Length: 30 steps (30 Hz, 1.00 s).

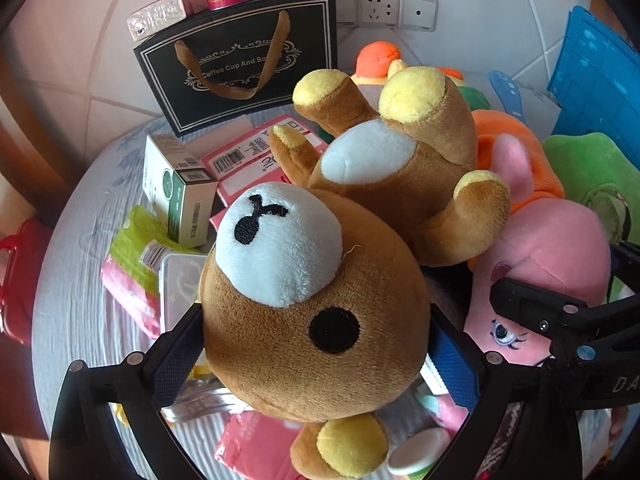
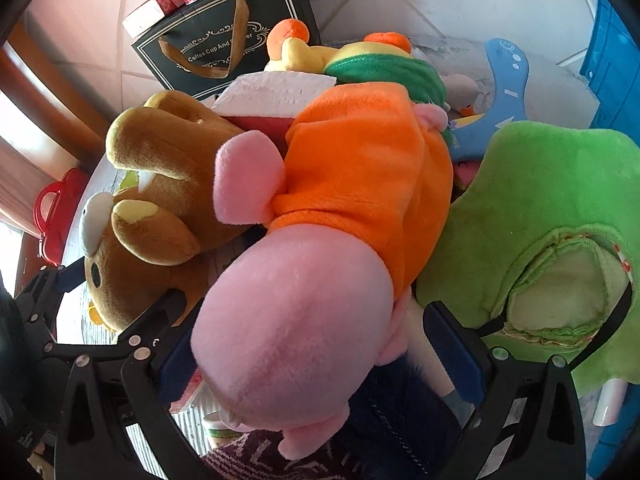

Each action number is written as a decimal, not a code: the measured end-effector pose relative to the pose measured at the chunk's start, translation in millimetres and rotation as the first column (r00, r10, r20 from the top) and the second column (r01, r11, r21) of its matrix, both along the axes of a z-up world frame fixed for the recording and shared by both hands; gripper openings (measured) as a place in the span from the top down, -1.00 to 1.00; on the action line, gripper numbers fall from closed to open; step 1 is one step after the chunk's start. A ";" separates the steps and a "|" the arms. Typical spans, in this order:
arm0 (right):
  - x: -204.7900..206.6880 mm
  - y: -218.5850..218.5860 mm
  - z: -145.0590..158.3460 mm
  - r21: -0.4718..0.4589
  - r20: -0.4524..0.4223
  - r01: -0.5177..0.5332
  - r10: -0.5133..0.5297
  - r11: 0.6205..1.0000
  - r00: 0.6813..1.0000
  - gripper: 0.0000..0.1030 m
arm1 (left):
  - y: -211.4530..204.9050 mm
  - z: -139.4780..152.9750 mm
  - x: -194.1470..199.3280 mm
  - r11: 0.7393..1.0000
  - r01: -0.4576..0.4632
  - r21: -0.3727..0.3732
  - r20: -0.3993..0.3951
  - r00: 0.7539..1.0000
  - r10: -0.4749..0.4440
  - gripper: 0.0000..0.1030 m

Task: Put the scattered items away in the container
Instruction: 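Grasp the brown teddy bear with the left tool while the right grasps the pink pig plush, then lift the teddy bear and pig plush and carry them toward the crate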

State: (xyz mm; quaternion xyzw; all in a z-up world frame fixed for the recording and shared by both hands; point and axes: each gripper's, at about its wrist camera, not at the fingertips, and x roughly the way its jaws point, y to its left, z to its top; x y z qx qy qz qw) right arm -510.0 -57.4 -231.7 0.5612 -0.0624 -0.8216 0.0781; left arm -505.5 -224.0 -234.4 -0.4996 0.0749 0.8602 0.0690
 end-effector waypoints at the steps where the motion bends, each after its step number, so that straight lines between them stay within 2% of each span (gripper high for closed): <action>1: 0.7 -1.6 1.4 0.005 -0.007 -0.009 0.009 1.000 1.000 -0.97 | -1.0 0.3 1.5 1.000 -0.003 0.003 -0.010 1.000 0.003 -0.95; 2: 1.4 -3.6 3.5 0.005 -0.015 -0.020 0.021 1.000 1.000 -0.79 | -1.8 1.1 3.2 1.000 -0.007 0.005 -0.018 1.000 0.007 -0.89; 3: 2.4 -5.7 6.0 0.000 -0.023 -0.033 0.033 0.999 0.999 -0.53 | -2.5 2.4 4.9 1.000 -0.012 0.006 -0.024 1.000 0.012 -0.85; 5: 5.6 -10.8 11.7 0.021 -0.039 -0.050 0.051 0.999 0.998 -0.46 | -2.0 5.3 7.9 1.000 -0.025 -0.001 -0.028 0.999 0.025 -0.79; 15: 33.3 -6.4 46.5 0.039 -0.118 -0.067 0.071 0.997 0.990 -0.35 | -11.3 45.3 43.7 0.998 -0.058 0.022 -0.130 0.990 0.061 -0.73; 23: 66.6 -7.6 83.5 0.047 -0.233 -0.052 0.061 0.998 0.971 -0.31 | -16.0 90.7 80.9 0.997 -0.060 0.045 -0.237 0.969 0.069 -0.72; 30: 105.2 -5.3 110.4 0.044 -0.319 -0.036 0.048 0.998 0.947 -0.29 | -8.0 116.6 117.3 0.997 -0.055 0.059 -0.309 0.948 0.070 -0.72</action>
